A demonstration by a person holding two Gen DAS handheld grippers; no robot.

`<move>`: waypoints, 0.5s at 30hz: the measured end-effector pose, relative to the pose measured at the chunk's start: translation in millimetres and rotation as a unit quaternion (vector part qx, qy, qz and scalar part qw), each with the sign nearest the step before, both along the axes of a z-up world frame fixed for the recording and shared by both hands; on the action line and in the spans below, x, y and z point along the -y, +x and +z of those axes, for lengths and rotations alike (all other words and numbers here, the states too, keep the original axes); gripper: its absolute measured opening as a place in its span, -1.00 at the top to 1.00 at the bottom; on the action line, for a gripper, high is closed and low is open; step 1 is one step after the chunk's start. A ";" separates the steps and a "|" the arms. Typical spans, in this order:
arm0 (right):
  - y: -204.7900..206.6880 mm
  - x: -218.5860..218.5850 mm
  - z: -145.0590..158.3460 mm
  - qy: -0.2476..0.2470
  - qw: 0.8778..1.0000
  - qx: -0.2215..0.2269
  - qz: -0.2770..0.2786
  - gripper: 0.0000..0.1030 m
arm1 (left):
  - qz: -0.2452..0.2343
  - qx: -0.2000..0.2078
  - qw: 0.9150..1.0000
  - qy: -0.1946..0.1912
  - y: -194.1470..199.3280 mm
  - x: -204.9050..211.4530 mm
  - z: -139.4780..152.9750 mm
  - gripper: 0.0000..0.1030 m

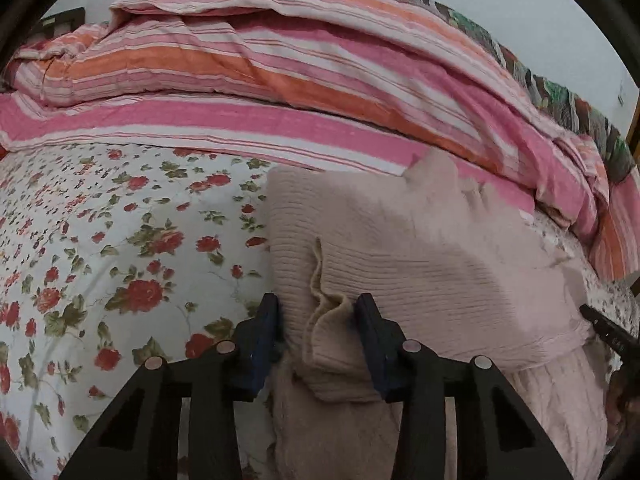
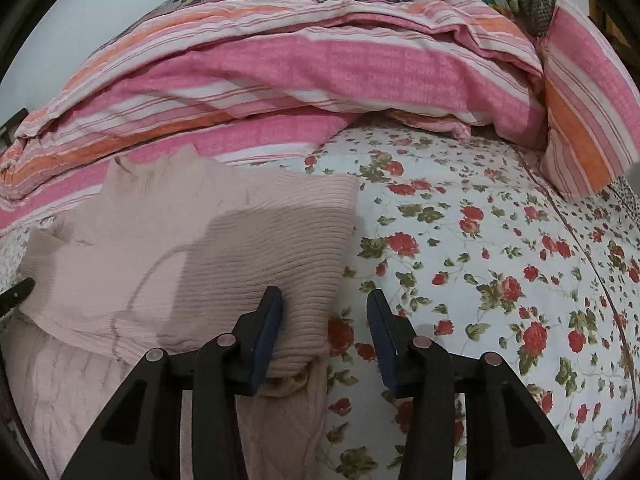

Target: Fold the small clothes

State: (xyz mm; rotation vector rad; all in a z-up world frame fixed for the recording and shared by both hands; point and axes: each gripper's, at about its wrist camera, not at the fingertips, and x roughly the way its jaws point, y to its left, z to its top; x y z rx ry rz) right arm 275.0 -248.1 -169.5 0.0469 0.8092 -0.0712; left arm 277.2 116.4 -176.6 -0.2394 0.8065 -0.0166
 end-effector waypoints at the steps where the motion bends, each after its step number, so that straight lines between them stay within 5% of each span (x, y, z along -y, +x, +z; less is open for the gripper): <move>1: 0.6 -0.7 -0.1 0.000 1.000 -0.001 -0.001 0.09 | 0.000 -0.002 1.000 -0.001 0.4 -0.6 -0.7 0.22; 7: 1.4 7.3 -1.7 0.014 1.000 0.000 -0.006 0.04 | 0.001 -0.006 0.999 0.033 3.6 7.7 -0.1 0.21; 15: 4.5 8.3 -5.0 -0.002 1.000 0.002 -0.007 0.01 | -0.005 -0.008 1.000 0.019 6.6 3.9 -1.4 0.21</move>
